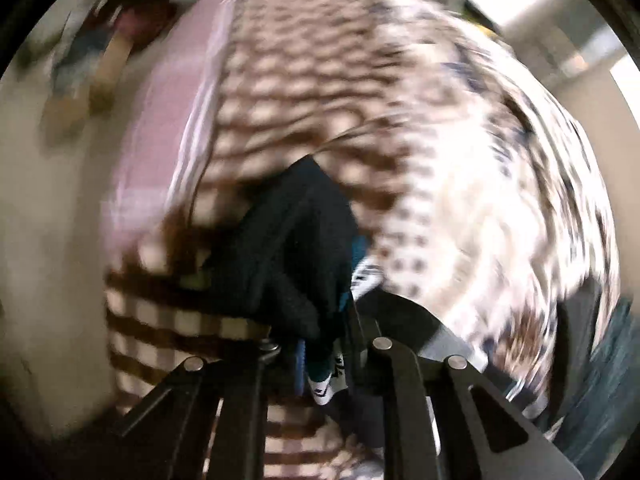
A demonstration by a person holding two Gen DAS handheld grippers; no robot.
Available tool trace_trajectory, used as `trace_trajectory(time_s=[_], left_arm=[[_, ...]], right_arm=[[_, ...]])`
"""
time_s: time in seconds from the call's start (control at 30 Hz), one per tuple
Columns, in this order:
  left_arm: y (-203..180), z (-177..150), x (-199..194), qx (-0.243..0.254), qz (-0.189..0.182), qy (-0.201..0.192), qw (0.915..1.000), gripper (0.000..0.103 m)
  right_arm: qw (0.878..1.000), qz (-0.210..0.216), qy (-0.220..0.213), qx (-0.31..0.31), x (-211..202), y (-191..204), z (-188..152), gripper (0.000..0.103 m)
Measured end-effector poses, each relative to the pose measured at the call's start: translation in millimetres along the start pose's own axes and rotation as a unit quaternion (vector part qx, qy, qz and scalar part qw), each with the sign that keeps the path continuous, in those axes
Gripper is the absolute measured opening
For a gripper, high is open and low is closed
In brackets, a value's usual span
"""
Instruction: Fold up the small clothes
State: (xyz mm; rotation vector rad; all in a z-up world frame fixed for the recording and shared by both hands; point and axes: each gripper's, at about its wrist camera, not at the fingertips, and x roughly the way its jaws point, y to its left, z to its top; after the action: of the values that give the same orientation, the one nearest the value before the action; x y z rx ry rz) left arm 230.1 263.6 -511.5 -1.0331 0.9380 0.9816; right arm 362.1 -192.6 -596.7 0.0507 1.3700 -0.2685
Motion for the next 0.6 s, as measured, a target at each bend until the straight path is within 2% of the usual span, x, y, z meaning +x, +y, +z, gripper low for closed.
trace_trajectory(time_s=[0.03,0.07,0.1,0.13,0.2,0.27,0.37,0.43,0.5,0.53,0.6], left_arm=[[-10.9,-0.8,-9.8,0.029,0.001,-0.015,0.9995,0.011],[-22.7,-3.0,-21.5,0.063,0.003,-0.033,0.9975,0.011],[-33.6,-5.3,-31.6,0.095,0.004,-0.048,0.9943,0.011],[-46.6,-8.5,-41.5,0.127,-0.001,-0.064,0.9899,0.011],[-71.6,-23.1,-65.1,0.191,-0.013,-0.095,0.9769,0.011],[-104.4,-39.3,-83.4,0.247,-0.041,-0.115,0.9613,0.011],[-163.1,-78.3,-103.4,0.333,-0.088,-0.126,0.9301,0.011],[-202.9,-113.1,-113.2,0.384,-0.124,-0.118,0.9071,0.011],[-240.8,-156.9,-116.5,0.426,-0.165,-0.092,0.8848,0.011],[-262.4,-187.9,-115.2,0.452,-0.186,-0.070,0.8697,0.011],[-292.0,-237.6,-112.7,0.490,-0.208,-0.034,0.8460,0.011]], right_arm=[[1.000,-0.001,-0.004,-0.003,-0.2,-1.6,4.4,0.078],[1.000,0.004,-0.007,-0.004,-0.1,-6.4,9.0,0.084],[1.000,0.011,-0.010,-0.002,0.3,-9.7,12.7,0.089],[1.000,0.016,-0.012,0.001,0.4,-13.2,16.1,0.089],[1.000,0.027,-0.012,0.010,-1.1,-21.3,22.7,0.089],[0.999,0.035,-0.007,0.023,-2.3,-27.3,27.0,0.089],[0.997,0.050,0.008,0.050,-6.3,-38.0,28.5,0.089],[0.995,0.062,0.019,0.071,-4.1,-54.9,23.7,0.089],[0.992,0.080,0.025,0.093,1.3,-75.3,17.3,0.089],[0.990,0.089,0.028,0.103,5.5,-86.4,14.8,0.089],[0.989,0.088,0.033,0.117,15.9,-109.7,11.5,0.089]])
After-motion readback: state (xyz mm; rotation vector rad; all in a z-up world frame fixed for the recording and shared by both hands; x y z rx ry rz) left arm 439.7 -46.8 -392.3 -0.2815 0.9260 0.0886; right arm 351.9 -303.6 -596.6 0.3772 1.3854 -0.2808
